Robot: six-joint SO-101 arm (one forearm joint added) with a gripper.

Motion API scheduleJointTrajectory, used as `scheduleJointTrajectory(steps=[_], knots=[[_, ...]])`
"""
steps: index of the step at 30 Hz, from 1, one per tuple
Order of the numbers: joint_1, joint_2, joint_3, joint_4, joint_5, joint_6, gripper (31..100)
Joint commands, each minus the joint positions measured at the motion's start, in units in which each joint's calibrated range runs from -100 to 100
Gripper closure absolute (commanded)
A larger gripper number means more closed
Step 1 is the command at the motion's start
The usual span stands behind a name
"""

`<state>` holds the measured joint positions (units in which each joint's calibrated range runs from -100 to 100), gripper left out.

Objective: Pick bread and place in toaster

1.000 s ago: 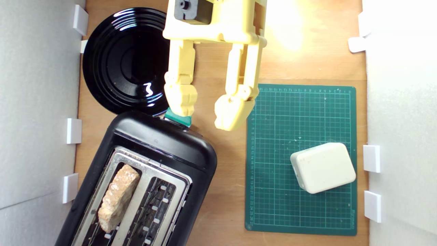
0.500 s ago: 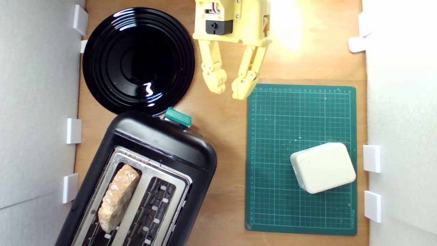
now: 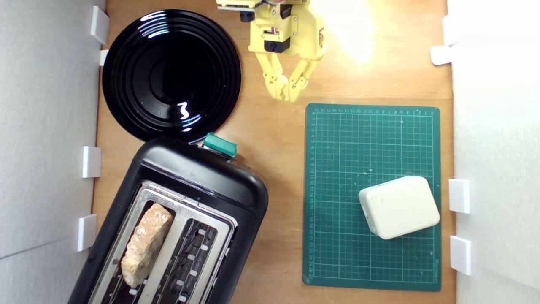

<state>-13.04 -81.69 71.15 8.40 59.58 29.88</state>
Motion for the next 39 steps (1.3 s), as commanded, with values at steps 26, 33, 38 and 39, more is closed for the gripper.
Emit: scheduleJointTrajectory(steps=[26, 33, 38, 39], knots=[[-1.1, -17.5, 23.1, -0.3, 8.0, 1.0, 97.6], [-1.5, -17.5, 23.2, -0.4, 8.0, 0.5, 97.0], [-1.5, -17.2, 23.2, -0.4, 8.0, -0.2, 96.8], [-1.5, -17.2, 23.2, -0.4, 8.0, -0.7, 96.9]])
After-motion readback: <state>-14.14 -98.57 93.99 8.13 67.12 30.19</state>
